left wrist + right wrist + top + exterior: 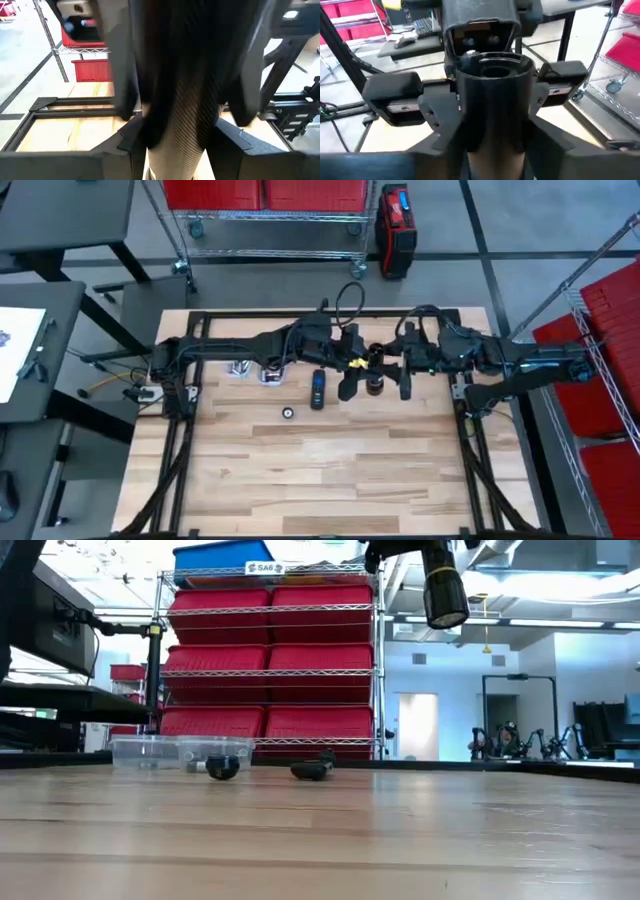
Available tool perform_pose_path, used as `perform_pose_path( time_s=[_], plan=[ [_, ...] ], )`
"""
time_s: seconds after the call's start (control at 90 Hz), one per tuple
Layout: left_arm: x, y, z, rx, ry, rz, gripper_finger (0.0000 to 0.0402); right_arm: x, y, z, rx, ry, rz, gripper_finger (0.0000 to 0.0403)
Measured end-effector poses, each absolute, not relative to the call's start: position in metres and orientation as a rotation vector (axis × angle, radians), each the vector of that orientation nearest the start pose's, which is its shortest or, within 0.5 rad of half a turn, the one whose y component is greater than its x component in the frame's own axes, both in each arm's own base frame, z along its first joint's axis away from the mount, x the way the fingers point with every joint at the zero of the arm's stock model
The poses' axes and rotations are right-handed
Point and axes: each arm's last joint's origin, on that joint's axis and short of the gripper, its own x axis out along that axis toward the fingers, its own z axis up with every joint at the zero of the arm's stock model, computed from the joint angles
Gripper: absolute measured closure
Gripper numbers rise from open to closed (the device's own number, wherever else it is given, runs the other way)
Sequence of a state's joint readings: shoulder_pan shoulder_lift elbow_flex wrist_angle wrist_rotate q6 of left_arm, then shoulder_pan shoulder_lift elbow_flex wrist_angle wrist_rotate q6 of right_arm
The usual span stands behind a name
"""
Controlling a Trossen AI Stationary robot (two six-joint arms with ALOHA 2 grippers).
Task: Insert battery
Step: Insert the brown battery into the flashlight battery compartment
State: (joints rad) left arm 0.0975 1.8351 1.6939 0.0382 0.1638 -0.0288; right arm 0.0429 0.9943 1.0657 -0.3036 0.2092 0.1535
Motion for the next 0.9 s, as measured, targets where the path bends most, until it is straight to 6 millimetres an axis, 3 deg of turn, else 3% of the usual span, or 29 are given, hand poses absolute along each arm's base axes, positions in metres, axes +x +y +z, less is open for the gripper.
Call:
perform_pose_path(
  time_s=[0.089, 0.189, 0.3, 0.433, 0.711, 0.9],
  plan=[
    [0.434, 0.038, 0.372, -0.055, 0.118, -0.060, 0.0261, 0.210, 0.003, 0.379, 0.102, 0.227, -0.177, 0.0261],
    [0.433, 0.040, 0.367, -0.077, 0.175, -0.054, 0.0214, 0.206, 0.002, 0.378, 0.079, 0.249, -0.181, 0.0261],
    [0.424, 0.045, 0.361, -0.109, 0.297, -0.033, 0.0171, 0.197, -0.002, 0.379, 0.068, 0.266, -0.222, 0.0261],
    [0.407, 0.049, 0.363, -0.127, 0.423, 0.010, 0.0158, 0.185, -0.006, 0.373, 0.065, 0.258, -0.269, 0.0261],
    [0.373, 0.051, 0.380, -0.121, 0.526, 0.109, 0.0163, 0.181, -0.011, 0.318, 0.101, 0.206, -0.323, 0.0261],
    [0.365, 0.050, 0.380, -0.170, 0.579, 0.129, 0.0163, 0.183, -0.013, 0.273, 0.079, 0.193, -0.405, 0.0261]
  ],
)
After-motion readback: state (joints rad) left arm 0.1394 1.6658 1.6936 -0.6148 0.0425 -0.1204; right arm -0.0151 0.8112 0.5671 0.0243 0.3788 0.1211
